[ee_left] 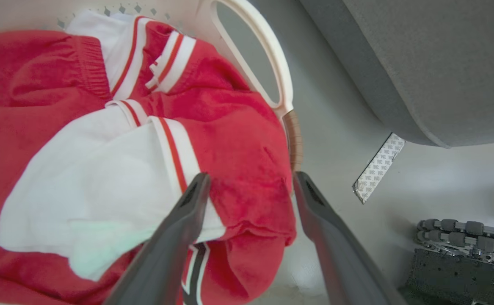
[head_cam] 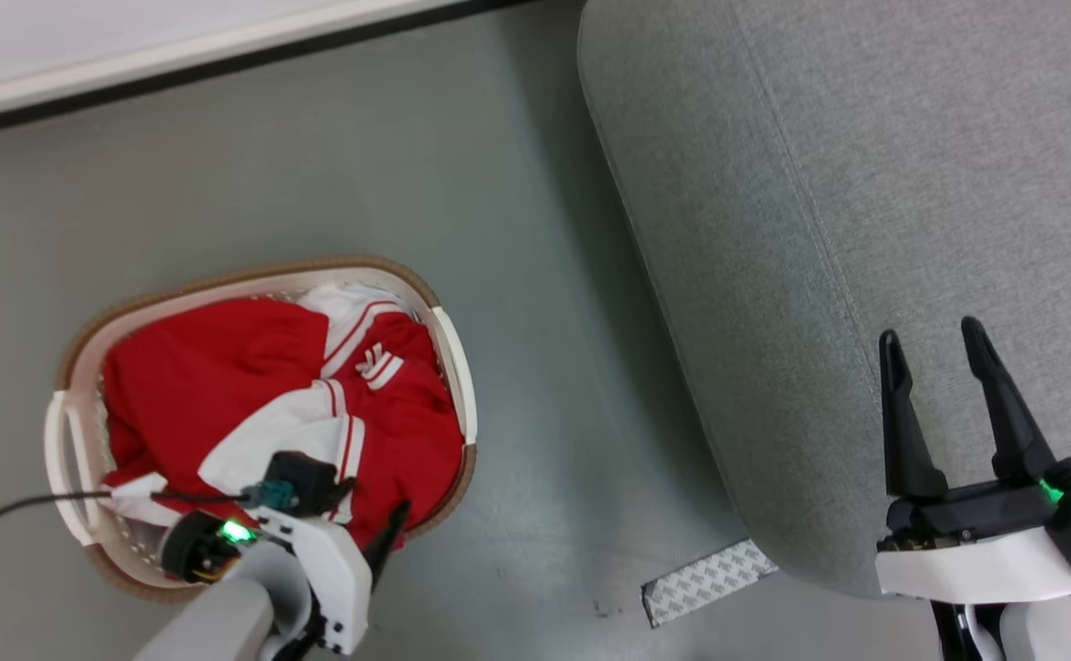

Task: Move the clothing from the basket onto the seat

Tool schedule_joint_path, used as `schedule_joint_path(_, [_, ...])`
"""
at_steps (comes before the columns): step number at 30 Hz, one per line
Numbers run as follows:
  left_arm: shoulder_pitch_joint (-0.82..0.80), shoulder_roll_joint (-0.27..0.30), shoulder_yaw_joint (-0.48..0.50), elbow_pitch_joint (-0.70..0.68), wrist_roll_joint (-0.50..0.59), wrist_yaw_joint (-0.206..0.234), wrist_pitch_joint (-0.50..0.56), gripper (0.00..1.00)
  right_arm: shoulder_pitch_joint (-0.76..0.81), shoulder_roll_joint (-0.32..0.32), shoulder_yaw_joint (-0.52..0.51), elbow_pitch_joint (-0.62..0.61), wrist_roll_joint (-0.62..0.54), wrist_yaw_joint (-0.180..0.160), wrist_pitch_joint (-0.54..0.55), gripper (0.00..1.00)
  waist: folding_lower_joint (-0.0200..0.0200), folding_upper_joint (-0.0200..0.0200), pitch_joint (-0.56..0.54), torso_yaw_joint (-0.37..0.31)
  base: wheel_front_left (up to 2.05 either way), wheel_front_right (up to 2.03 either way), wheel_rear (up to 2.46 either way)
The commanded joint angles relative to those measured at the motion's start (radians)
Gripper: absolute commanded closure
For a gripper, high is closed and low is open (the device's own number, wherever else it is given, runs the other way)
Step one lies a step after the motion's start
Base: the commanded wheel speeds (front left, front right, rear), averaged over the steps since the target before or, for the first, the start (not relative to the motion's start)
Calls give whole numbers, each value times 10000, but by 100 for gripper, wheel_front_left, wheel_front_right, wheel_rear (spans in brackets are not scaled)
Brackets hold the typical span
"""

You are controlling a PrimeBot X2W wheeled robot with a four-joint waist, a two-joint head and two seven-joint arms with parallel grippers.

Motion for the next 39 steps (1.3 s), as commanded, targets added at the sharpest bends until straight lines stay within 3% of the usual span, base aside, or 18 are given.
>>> schedule_joint_path(1, [-180, 173, -75, 111, -228, 11, 36, 0, -227, -24, 16, -76, 65, -24, 7, 0, -1, -1, 316, -99, 0, 0, 0])
schedule_joint_path(9, [-877, 734, -1314, 99, -520, 11, 225, 0, -488, -25, 102, -233, 289, -24, 7, 0, -1, -1, 1271, -226, 0, 0, 0])
schedule_joint_path(10, [-971, 798, -1449, 129, -609, 11, 233, 55, -515, -24, 105, -223, 317, -24, 7, 0, -1, -1, 1315, -224, 0, 0, 0])
schedule_joint_path(11, [-1065, 860, -1605, 169, -664, 11, 237, 87, -538, -24, 113, -203, 328, -24, 7, 0, -1, -1, 1341, -219, 0, 0, 0])
schedule_joint_path(12, [-1150, 912, -1725, 209, -720, 11, 161, 100, -561, -22, 121, -185, 343, -24, 7, 0, -1, -1, 1355, -207, 0, 0, 0])
schedule_joint_path(19, [-1330, 782, -2085, 410, -1315, 11, -805, 100, -509, -25, -47, 32, 254, -24, 7, 0, -1, -1, 697, 144, 0, 0, 0])
schedule_joint_path(30, [-510, 300, -1368, -714, -2203, 73, -1688, 100, 398, -33, -526, 583, -383, -25, 7, 0, -1, -1, -2398, 1261, 0, 0, 0])
schedule_joint_path(39, [666, 512, -121, -3294, -1970, 956, -1677, 100, 1526, -34, -778, 967, -860, -25, 7, 0, -1, -1, -4801, 1863, 0, 0, 0])
